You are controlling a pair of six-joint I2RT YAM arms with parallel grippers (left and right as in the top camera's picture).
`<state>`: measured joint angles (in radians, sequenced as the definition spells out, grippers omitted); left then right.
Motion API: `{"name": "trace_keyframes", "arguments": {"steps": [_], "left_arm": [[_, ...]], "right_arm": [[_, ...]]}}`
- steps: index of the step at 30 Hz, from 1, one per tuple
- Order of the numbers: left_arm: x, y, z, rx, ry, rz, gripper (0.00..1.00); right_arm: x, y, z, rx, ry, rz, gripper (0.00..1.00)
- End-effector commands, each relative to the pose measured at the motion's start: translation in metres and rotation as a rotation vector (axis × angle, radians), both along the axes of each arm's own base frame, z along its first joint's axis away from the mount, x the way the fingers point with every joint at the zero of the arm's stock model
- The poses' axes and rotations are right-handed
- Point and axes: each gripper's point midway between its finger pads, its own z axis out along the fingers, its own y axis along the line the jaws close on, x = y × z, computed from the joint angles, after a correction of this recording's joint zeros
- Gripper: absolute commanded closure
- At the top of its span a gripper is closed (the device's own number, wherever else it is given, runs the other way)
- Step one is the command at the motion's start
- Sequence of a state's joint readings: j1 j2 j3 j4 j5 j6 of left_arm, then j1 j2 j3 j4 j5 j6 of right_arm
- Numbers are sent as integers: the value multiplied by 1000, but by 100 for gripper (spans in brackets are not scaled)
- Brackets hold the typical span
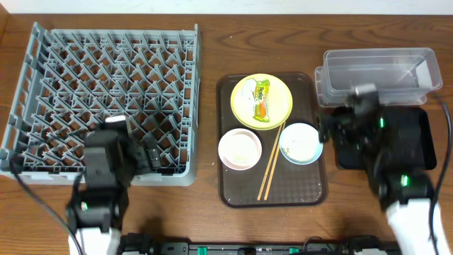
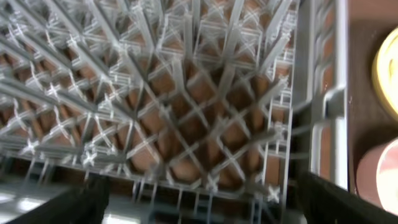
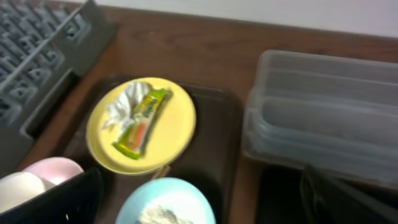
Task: Sort waste into correct bins and load items into the dishwasher rack
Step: 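Grasp the crumpled white tissue on the yellow plate with the right gripper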
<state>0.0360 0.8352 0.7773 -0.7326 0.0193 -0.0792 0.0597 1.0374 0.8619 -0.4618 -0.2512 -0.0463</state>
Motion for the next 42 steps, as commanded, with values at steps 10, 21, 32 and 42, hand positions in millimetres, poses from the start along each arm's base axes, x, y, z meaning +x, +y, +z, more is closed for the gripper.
{"name": "trace_keyframes", "arguments": {"steps": [10,21,32,42], "left_arm": [[9,0,7,-10,207,8,2],[12,0,8,-10,192,8,2],[14,0,9,-10,187,7,2],[14,0,9,-10,187,7,2]], "right_arm": [[54,42,22,26,200,171,1],[111,98,15,79,68,143,24],[127,181,-97,34,200,205,41],[124,196,-177,-22,315,98,46]]}}
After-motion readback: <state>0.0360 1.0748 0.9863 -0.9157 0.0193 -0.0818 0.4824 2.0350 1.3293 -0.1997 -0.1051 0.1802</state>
